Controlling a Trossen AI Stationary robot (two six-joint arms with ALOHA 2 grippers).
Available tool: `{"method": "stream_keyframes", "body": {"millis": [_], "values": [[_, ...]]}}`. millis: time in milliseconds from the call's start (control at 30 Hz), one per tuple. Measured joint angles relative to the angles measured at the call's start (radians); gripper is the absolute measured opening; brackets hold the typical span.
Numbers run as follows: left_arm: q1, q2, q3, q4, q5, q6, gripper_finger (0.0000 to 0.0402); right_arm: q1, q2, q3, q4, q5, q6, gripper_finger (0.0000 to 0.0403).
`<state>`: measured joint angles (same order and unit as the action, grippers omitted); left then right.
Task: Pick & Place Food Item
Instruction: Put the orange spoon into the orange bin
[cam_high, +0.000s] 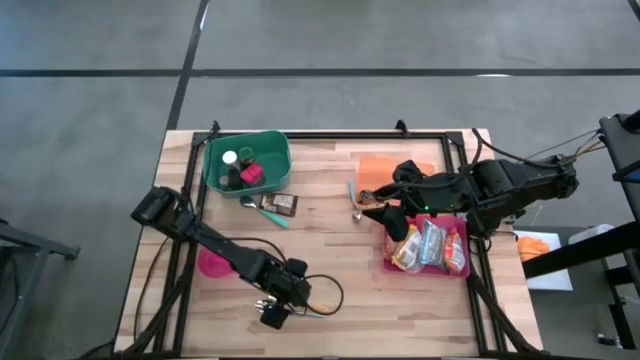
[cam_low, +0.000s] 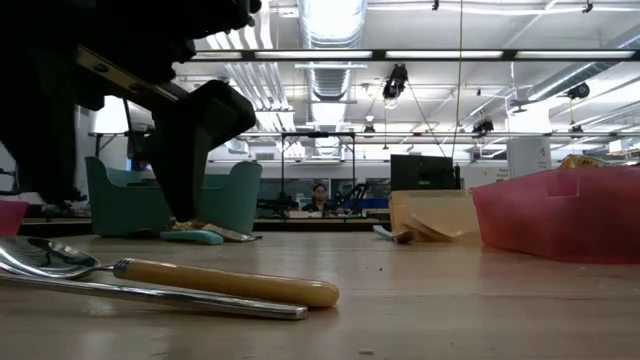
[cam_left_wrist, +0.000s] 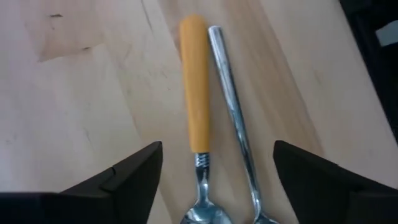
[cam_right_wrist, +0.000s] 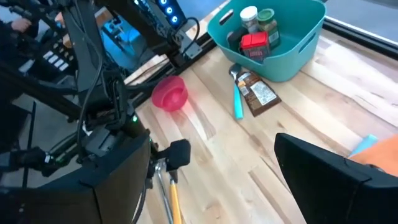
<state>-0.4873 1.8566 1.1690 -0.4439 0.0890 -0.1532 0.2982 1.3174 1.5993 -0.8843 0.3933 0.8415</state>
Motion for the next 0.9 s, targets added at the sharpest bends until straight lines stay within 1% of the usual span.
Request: {"method": "stream_keyframes", "body": {"millis": [267, 433, 700, 900], "values": [[0.004, 0.0, -0.052, 0.003, -0.019, 0.0, 0.0238, 0.033, 0.002, 0.0, 0.001, 0.0, -0.001, 0.0338], [0.004, 0.0, -0.088, 0.011, -0.019, 0.0, 0.0213, 0.043, 0.002, 0.0, 0.001, 0.002, 0.006, 0.0338], [0.004, 0.0, -0.14, 0.102, -0.025, 0.027, 0.0176, 0.043, 0.002, 0.0, 0.001, 0.017, 0.022, 0.0338], [0.004, -0.002, -0.161, 0.129, -0.058, 0.026, 0.0128, 0.042, 0.002, 0.0, 0.004, 0.029, 0.029, 0.0338]]}}
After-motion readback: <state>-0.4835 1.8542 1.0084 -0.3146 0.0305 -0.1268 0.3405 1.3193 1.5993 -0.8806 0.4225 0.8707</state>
